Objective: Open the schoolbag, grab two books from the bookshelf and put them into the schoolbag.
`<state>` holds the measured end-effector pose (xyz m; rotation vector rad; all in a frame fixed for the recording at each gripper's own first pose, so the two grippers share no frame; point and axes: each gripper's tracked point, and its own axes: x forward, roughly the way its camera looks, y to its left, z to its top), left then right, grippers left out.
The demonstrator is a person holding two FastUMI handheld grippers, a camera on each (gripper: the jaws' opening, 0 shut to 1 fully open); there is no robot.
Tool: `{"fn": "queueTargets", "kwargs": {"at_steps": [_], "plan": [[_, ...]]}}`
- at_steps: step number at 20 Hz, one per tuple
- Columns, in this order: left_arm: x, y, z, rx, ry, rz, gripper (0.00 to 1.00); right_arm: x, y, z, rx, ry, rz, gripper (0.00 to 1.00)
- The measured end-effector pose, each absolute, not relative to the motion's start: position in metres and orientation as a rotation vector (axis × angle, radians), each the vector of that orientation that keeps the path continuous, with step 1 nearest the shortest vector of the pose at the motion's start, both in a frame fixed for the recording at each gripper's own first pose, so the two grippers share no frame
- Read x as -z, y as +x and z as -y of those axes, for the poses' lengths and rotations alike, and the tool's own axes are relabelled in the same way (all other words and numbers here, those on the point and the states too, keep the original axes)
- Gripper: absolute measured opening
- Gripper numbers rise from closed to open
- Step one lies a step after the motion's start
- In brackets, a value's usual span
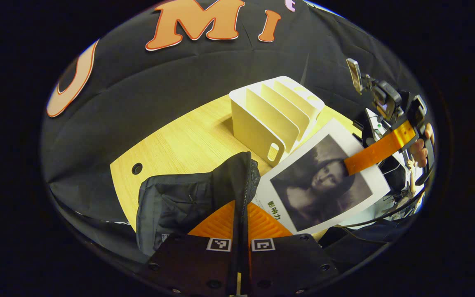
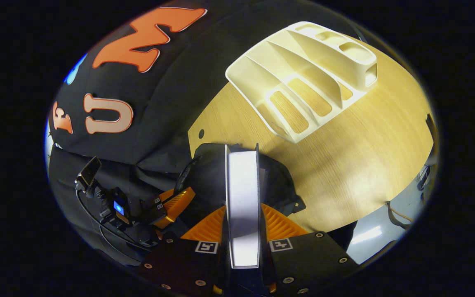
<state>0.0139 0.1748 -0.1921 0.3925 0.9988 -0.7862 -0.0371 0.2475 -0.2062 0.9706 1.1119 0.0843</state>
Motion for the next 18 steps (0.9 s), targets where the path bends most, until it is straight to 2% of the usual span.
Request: {"fn": "queueTargets", "kwargs": {"at_steps": [5, 7, 10, 18], "plan": [[0.194, 0.011, -0.168, 0.786, 0.356, -1.01, 0.04, 0.233, -0.017, -0.269, -0.105, 1.12, -1.026, 0.3], [0.194, 0.011, -0.166, 0.785, 0.354, -1.014, 0.04, 0.248, -0.019, -0.296, -0.137, 1.201, -1.068, 0.3], [0.192, 0.013, -0.164, 0.775, 0.373, -1.016, 0.04, 0.263, -0.011, -0.31, -0.157, 1.271, -1.034, 0.31], [0.182, 0.004, -0.147, 0.814, 0.407, -0.989, 0.04, 0.281, 0.015, -0.357, -0.233, 1.276, -1.039, 0.31]]}}
